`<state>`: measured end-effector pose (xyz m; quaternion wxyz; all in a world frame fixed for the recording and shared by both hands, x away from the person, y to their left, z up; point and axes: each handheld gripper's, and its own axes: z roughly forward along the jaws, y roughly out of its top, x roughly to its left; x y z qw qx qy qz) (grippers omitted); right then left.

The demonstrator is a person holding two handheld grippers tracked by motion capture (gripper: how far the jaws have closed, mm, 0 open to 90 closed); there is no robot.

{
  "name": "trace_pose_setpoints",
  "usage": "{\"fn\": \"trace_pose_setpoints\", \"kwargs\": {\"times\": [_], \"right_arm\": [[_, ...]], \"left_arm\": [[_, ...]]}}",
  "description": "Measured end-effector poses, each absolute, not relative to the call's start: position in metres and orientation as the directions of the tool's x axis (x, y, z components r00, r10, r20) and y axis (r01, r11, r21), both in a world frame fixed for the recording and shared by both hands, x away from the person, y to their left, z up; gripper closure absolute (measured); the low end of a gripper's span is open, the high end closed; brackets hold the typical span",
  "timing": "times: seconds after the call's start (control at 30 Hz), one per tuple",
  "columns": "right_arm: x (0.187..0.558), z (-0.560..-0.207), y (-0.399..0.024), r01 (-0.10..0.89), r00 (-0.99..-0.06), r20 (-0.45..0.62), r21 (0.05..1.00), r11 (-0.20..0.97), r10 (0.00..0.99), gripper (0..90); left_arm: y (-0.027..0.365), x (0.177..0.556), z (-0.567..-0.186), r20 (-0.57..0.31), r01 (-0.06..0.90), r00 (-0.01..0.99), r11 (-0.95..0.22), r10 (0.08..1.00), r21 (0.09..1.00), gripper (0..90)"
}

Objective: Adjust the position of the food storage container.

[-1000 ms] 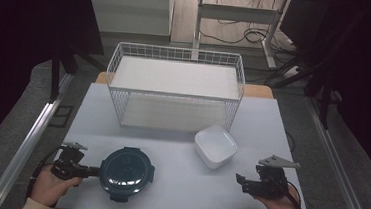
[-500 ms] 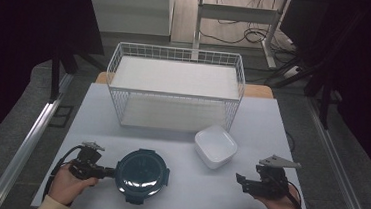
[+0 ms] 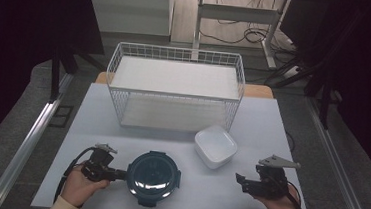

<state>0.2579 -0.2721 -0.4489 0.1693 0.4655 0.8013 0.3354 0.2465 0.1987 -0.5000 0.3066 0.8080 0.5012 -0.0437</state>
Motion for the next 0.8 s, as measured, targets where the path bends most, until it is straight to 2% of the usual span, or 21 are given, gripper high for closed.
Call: {"fn": "trace_pose_setpoints", "kwargs": {"times": [0.23, 0.53, 0.6, 0.7, 0.8], "right_arm": [[0.258, -0.448, -0.270, 0.629, -0.524, 0.058, 0.699, 0.340, 0.850, 21.4], [0.257, -0.448, -0.268, 0.624, -0.530, 0.049, 0.698, 0.350, 0.847, 21.4], [0.257, -0.448, -0.268, 0.625, -0.528, 0.049, 0.699, 0.349, 0.848, 21.4], [0.256, -0.446, -0.268, 0.614, -0.532, 0.046, 0.708, 0.349, 0.845, 21.0], [0.255, -0.444, -0.268, 0.606, -0.536, 0.043, 0.714, 0.350, 0.843, 20.8]], "left_arm": [[0.182, 0.248, -0.499, -0.380, 0.821, 0.526, -0.339, 0.761, 0.459, 90.0], [0.179, 0.250, -0.500, -0.383, 0.816, 0.533, -0.339, 0.755, 0.468, 90.0], [0.181, 0.250, -0.500, -0.367, 0.804, 0.540, -0.336, 0.758, 0.491, 90.0], [0.194, 0.245, -0.485, -0.280, 0.772, 0.502, -0.277, 0.818, 0.572, 87.9], [0.204, 0.241, -0.477, -0.293, 0.761, 0.486, -0.234, 0.823, 0.605, 84.8]]}}
